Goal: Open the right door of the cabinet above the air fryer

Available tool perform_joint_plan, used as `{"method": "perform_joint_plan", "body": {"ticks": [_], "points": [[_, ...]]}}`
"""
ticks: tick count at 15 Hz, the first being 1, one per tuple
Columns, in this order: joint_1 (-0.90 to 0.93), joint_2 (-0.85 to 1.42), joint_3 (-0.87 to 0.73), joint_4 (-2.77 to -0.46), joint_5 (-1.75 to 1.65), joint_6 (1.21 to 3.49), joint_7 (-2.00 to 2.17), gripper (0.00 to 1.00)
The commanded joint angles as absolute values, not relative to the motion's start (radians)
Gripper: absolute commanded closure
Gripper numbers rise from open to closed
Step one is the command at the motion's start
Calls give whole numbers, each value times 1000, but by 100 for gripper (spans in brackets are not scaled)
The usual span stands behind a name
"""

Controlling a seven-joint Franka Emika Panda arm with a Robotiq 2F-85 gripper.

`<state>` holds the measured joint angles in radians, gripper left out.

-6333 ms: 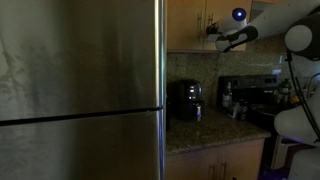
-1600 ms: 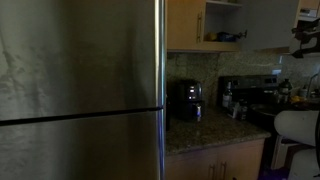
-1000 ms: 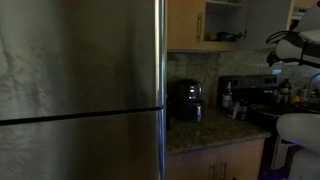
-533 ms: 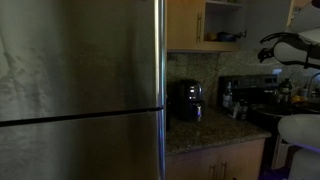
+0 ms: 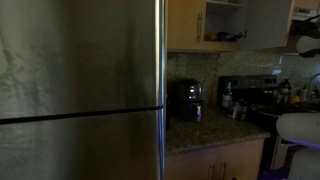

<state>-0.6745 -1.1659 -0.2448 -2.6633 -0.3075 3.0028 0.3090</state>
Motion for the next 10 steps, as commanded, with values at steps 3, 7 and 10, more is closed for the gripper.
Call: {"method": "perform_joint_plan", "body": {"ticks": [3, 7, 10], "points": [[-741, -790, -285, -2437, -155, 3238, 305, 0], [-668, -574, -363, -2223, -122, 3079, 84, 0], [-482, -459, -527, -2062, -82, 2894, -82, 0]]}}
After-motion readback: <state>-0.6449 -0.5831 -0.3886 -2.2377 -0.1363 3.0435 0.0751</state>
